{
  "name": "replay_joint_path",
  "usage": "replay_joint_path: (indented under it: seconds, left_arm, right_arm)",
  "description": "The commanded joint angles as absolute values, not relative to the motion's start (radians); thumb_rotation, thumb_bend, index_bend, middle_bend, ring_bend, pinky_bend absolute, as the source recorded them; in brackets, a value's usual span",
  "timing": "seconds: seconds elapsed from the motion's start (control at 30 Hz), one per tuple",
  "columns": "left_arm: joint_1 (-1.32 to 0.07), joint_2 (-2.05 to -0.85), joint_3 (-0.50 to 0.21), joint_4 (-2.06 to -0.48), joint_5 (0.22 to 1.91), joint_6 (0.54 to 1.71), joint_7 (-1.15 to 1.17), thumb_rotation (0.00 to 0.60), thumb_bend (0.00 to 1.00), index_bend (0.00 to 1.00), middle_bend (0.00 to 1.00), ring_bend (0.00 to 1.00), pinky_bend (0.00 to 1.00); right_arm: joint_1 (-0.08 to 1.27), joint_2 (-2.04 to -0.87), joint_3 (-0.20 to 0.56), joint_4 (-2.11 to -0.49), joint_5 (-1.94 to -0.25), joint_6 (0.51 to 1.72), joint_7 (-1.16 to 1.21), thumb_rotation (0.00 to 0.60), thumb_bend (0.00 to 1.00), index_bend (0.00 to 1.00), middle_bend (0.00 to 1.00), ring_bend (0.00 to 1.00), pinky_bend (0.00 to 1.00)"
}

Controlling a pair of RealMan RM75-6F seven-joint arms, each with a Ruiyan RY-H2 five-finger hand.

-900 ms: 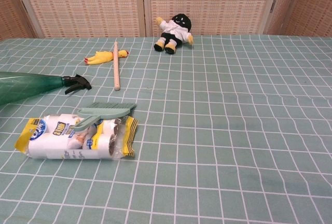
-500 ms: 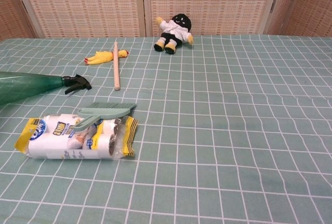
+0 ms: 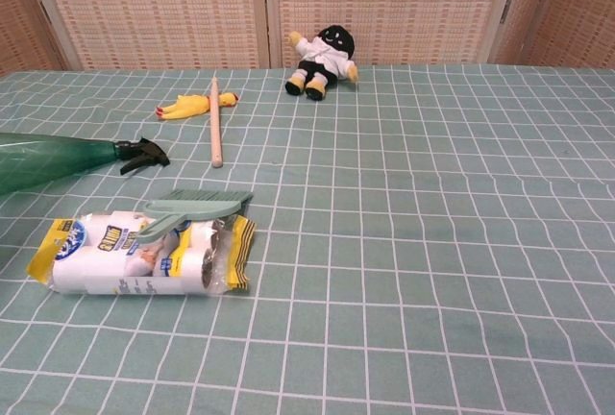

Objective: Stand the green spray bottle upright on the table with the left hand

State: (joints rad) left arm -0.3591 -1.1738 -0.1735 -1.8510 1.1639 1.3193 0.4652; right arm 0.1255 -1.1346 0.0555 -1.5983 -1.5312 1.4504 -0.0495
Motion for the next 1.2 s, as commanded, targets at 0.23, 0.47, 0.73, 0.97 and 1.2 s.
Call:
replay_joint_path:
  seconds: [0.23,0.47,0.73,0.97,1.2]
  left_arm:
    - [-0.642,-1.447,-0.309,-1.885,0.736,1.354,1.032,0.6,0.19,0.0,0.0,0.0,0.11]
    - [-0.771,-1.604,-0.366,-1.686,0.546,1.38,1.145,0.6,0.2,0.0,0.04,0.02,0.14]
    - [-0.862,-1.703,-0.343,-1.481,0.47,1.371,1.24,0.6,0.2,0.0,0.07,0.04,0.14]
    - [-0.91,-1.751,-0.326,-1.342,0.433,1.33,1.296,0.6,0.2,0.0,0.09,0.06,0.15]
    - [-0.932,-1.754,-0.31,-1.246,0.427,1.274,1.314,0.6,0.2,0.0,0.13,0.07,0.17]
  right_arm:
    - [0.127,-1.125,0.052,-1.597,-1.534,1.444,-0.02,0.362,0.0,0.04,0.01,0.0,0.0]
    - [0.129,-1.116,0.049,-1.598,-1.536,1.435,0.004,0.363,0.0,0.03,0.01,0.0,0.0]
    - [0.131,-1.11,0.046,-1.599,-1.537,1.428,0.013,0.362,0.0,0.03,0.01,0.0,0.0]
    - [0.132,-1.107,0.045,-1.601,-1.536,1.425,0.014,0.361,0.0,0.03,0.01,0.0,0.0]
    - [0.132,-1.106,0.044,-1.598,-1.54,1.427,0.022,0.361,0.0,0.03,0.01,0.0,0.0]
